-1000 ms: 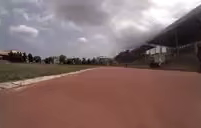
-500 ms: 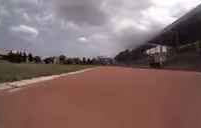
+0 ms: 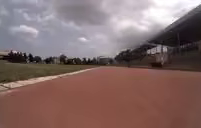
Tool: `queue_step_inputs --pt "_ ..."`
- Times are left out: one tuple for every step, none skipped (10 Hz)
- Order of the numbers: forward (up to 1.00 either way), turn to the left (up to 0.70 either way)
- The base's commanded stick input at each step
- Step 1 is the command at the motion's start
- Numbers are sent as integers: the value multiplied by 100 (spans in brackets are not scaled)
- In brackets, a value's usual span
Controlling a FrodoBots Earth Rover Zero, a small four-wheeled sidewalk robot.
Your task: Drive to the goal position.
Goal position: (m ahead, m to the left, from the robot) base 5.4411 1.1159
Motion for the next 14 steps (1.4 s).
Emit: queue_step_inputs --pt "45 0" --pt "45 0" --pt "45 0" --pt "45 0" --pt "45 0" --pt "45 0" --pt "45 0" --pt "45 0" --pt "45 0" --pt "45 0" --pt "45 0" --pt "45 0" --pt "45 0" --pt "45 0"
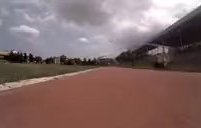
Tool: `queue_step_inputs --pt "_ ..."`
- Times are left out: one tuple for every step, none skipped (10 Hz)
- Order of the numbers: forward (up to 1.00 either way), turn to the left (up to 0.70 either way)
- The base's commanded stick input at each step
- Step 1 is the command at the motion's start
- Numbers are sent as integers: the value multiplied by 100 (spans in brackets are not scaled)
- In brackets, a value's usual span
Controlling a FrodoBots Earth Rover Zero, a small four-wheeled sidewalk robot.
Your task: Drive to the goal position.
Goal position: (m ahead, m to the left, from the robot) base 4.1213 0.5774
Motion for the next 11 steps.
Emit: queue_step_inputs --pt "45 0" --pt "45 0" --pt "45 0" --pt "45 0" --pt "45 0" --pt "45 0" --pt "45 0" --pt "45 0" --pt "45 0" --pt "45 0" --pt "45 0"
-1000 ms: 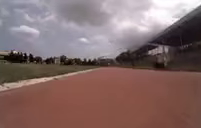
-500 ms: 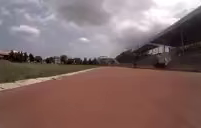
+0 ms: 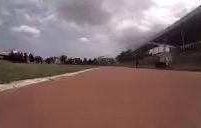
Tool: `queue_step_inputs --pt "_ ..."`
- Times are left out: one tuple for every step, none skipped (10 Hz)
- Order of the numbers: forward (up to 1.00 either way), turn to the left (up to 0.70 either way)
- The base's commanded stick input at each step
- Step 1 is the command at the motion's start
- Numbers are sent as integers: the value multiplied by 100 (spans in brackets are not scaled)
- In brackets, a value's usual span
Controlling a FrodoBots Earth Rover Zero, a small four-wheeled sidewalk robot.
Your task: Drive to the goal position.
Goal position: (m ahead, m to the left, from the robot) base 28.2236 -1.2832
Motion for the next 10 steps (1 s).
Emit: queue_step_inputs --pt "45 0" --pt "45 0" --pt "45 0" --pt "45 0" --pt "45 0" --pt "45 0" --pt "45 0" --pt "45 0" --pt "45 0" --pt "45 0"
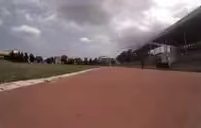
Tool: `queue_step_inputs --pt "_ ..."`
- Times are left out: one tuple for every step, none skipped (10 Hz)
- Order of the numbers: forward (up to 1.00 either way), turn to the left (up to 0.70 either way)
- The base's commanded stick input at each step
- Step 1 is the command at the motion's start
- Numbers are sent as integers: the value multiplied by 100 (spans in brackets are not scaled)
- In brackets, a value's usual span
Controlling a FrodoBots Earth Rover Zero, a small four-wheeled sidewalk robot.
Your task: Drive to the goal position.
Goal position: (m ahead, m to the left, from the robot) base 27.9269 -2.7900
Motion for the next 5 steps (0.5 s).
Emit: queue_step_inputs --pt "45 0" --pt "45 0" --pt "45 0" --pt "45 0" --pt "45 0"
